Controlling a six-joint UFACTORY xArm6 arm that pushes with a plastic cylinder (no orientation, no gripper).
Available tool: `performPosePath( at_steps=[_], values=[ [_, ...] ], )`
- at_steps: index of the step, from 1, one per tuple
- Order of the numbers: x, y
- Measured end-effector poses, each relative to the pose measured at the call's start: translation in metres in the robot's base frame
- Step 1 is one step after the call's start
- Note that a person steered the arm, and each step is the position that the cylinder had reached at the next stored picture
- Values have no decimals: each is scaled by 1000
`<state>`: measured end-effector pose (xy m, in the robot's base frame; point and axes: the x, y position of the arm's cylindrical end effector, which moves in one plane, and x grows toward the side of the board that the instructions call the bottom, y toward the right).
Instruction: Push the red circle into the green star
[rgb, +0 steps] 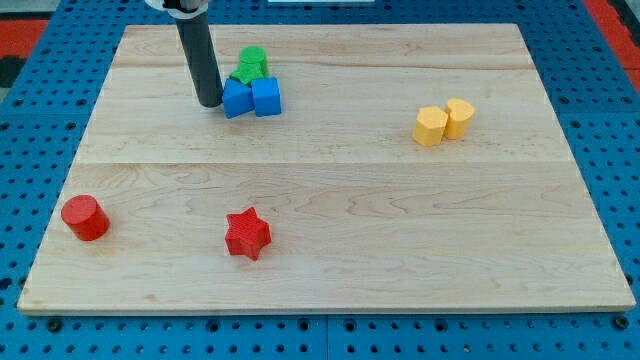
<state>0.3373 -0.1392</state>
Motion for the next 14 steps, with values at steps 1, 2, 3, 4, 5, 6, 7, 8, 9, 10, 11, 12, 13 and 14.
performPosePath(
  at_steps=[1, 2, 3, 4, 5, 6, 7, 8, 9, 10, 11, 12, 13, 14],
  values=[
    [-2, -22],
    [-20, -56],
    [-12, -61],
    [49, -54],
    [121, -38],
    [177, -47],
    [226, -85],
    [224, -137],
    [191, -131],
    [164, -128],
    [163, -94],
    [176, -88],
    [189, -68],
    [186, -40]
  ],
)
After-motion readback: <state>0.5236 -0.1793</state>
